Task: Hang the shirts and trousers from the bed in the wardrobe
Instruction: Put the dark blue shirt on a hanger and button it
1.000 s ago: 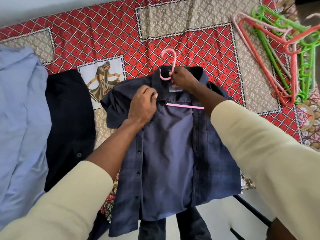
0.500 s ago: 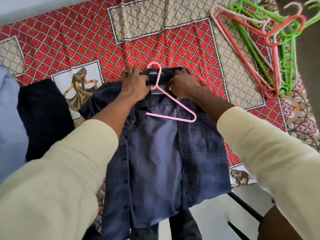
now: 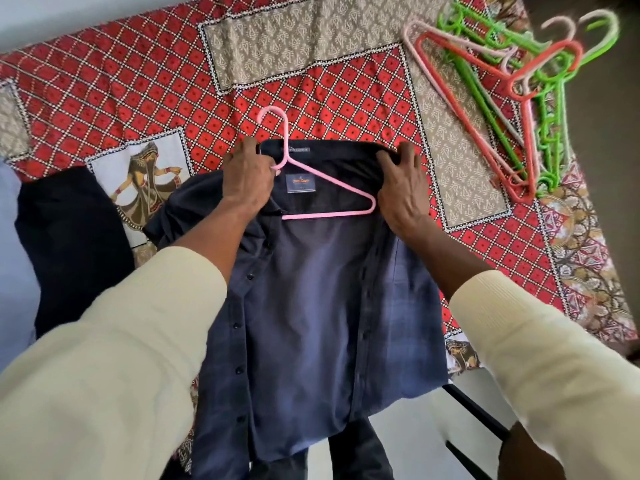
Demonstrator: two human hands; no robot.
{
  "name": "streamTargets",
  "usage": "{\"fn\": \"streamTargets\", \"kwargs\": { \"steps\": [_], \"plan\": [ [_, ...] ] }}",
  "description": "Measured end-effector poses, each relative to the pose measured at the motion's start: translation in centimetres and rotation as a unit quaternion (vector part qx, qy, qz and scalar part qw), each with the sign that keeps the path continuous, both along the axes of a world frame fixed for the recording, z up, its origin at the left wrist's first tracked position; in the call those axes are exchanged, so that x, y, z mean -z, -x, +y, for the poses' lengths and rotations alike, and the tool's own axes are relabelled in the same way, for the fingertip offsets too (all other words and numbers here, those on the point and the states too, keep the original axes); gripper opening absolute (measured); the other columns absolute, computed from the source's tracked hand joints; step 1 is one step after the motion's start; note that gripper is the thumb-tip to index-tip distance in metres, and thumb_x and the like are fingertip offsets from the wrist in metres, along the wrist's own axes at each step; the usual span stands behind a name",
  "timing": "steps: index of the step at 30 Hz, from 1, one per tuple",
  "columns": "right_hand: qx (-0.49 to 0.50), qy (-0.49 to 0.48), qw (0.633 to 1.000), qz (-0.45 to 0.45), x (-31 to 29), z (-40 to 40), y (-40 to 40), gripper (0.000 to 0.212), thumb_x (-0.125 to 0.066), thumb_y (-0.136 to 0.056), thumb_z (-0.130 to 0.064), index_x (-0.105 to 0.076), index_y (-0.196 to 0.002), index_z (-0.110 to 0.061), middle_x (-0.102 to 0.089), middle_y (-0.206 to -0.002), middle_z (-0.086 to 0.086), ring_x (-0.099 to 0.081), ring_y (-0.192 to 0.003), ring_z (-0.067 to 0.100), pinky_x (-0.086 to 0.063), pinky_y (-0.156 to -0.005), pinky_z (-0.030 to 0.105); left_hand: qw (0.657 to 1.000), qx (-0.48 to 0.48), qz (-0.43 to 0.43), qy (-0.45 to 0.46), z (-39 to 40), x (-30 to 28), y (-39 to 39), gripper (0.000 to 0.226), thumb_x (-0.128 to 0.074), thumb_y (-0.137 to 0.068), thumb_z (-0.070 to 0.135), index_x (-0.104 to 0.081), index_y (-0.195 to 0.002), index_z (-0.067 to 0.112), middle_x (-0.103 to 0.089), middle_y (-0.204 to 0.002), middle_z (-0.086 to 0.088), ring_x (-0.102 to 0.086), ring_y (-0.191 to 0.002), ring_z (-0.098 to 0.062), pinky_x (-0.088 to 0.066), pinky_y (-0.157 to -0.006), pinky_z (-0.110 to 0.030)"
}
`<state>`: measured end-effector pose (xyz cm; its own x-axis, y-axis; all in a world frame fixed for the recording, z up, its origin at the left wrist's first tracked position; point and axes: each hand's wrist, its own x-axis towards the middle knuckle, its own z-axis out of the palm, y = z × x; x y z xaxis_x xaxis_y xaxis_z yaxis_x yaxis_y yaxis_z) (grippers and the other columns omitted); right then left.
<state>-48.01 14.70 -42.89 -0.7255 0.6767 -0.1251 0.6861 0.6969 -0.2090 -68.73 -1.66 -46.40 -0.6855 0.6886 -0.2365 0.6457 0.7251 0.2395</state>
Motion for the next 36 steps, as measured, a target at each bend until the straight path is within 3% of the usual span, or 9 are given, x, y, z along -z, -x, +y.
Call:
{"fn": "streamTargets", "kwargs": {
  "steps": [4, 7, 11, 15, 17, 20, 26, 30, 36],
  "plan": [
    [0.158, 0.083, 0.982, 0.06, -0.7, -0.5, 0.7, 0.076, -0.045, -0.079, 0.007, -0.025, -0.15, -0.008, -0.054, -0.113, 0.02, -0.048, -0.074, 0.03, -0.036, -0.064, 0.039, 0.999, -0.053, 0.002, 0.009, 1.1, 0.3, -0.4, 0.027, -0.06, -0.096, 0.029, -0.074, -0.109, 0.009, -0.047, -0.129, -0.017, -0.047, -0.117, -0.035, -0.039, -0.102, -0.049],
    [0.166, 0.233, 0.945, 0.161, -1.6, -1.6, 2.9, 0.063, -0.046, -0.082, 0.004, -0.038, -0.143, -0.007, -0.066, -0.102, 0.011, -0.06, -0.086, 0.028, -0.044, -0.073, 0.031, 0.996, -0.084, -0.013, -0.006, 2.9, -0.1, -0.9, 0.026, -0.062, -0.095, 0.027, -0.074, -0.109, 0.009, -0.049, -0.129, -0.017, -0.049, -0.115, -0.035, -0.041, -0.102, -0.048],
    [0.131, 0.361, 0.917, 0.112, -1.4, -4.0, 3.7, 0.062, -0.059, -0.094, -0.021, -0.034, -0.151, -0.021, -0.062, -0.111, 0.002, -0.058, -0.101, 0.019, -0.035, -0.075, 0.018, 0.992, -0.088, -0.07, -0.053, 3.1, 0.4, -1.7, 0.032, -0.065, -0.093, 0.024, -0.067, -0.122, 0.011, -0.042, -0.143, -0.018, -0.045, -0.128, -0.035, -0.036, -0.109, -0.046],
    [0.201, 0.279, 0.907, 0.243, -0.1, -6.9, 0.4, 0.063, -0.064, -0.092, -0.024, -0.038, -0.149, -0.017, -0.061, -0.126, 0.007, -0.057, -0.11, 0.017, -0.04, -0.087, 0.012, 0.979, -0.102, -0.003, -0.179, -0.9, -0.1, -4.1, 0.04, -0.059, -0.093, 0.026, -0.059, -0.13, 0.013, -0.045, -0.142, -0.015, -0.043, -0.132, -0.032, -0.034, -0.109, -0.043],
    [0.228, 0.202, 0.92, 0.247, 1.0, -9.6, -2.1, 0.042, -0.063, -0.09, -0.019, -0.054, -0.129, -0.005, -0.059, -0.118, 0.014, -0.056, -0.107, 0.025, -0.044, -0.095, 0.027, 0.955, -0.147, 0.039, -0.254, -4.6, -0.7, -6.3, 0.025, -0.056, -0.094, 0.023, -0.064, -0.113, 0.008, -0.058, -0.119, -0.014, -0.054, -0.112, -0.032, -0.043, -0.095, -0.044],
    [0.194, 0.173, 0.949, 0.177, 2.4, -15.1, -6.1, 0.008, -0.061, -0.09, -0.011, -0.057, -0.089, -0.003, -0.057, -0.092, 0.015, -0.054, -0.09, 0.034, -0.039, -0.081, 0.038, 0.935, -0.209, 0.057, -0.283, -11.6, -0.7, -10.9, 0.016, -0.058, -0.095, 0.02, -0.059, -0.093, 0.004, -0.059, -0.096, -0.016, -0.054, -0.092, -0.035, -0.043, -0.083, -0.045],
    [0.112, 0.181, 0.977, 0.012, 3.7, -25.4, -12.8, 0.012, -0.065, -0.084, -0.009, -0.056, -0.086, -0.002, -0.058, -0.092, 0.02, -0.057, -0.083, 0.042, -0.045, -0.067, 0.047, 0.957, -0.261, -0.066, -0.111, -23.4, 0.0, -22.5, 0.035, -0.072, -0.085, 0.038, -0.054, -0.087, 0.008, -0.057, -0.085, -0.013, -0.054, -0.083, -0.034, -0.044, -0.076, -0.045],
    [0.12, 0.13, 0.981, -0.081, 3.6, -28.5, -16.4, 0.03, -0.071, -0.081, -0.02, -0.055, -0.097, -0.002, -0.056, -0.1, 0.021, -0.056, -0.092, 0.042, -0.046, -0.078, 0.048, 0.942, -0.31, -0.119, 0.054, -27.9, 0.3, -28.0, 0.046, -0.077, -0.078, 0.038, -0.052, -0.1, 0.005, -0.059, -0.1, -0.02, -0.057, -0.094, -0.04, -0.047, -0.082, -0.047],
    [0.165, 0.102, 0.976, -0.102, 3.7, -30.0, -19.9, 0.034, -0.058, -0.089, -0.029, -0.052, -0.111, -0.003, -0.052, -0.115, 0.019, -0.049, -0.108, 0.039, -0.04, -0.091, 0.049, 0.932, -0.349, -0.097, 0.024, -30.0, 0.8, -30.6, 0.019, -0.061, -0.091, 0.018, -0.059, -0.103, 0.004, -0.063, -0.103, -0.021, -0.059, -0.096, -0.041, -0.044, -0.083, -0.048]
  ]
}}
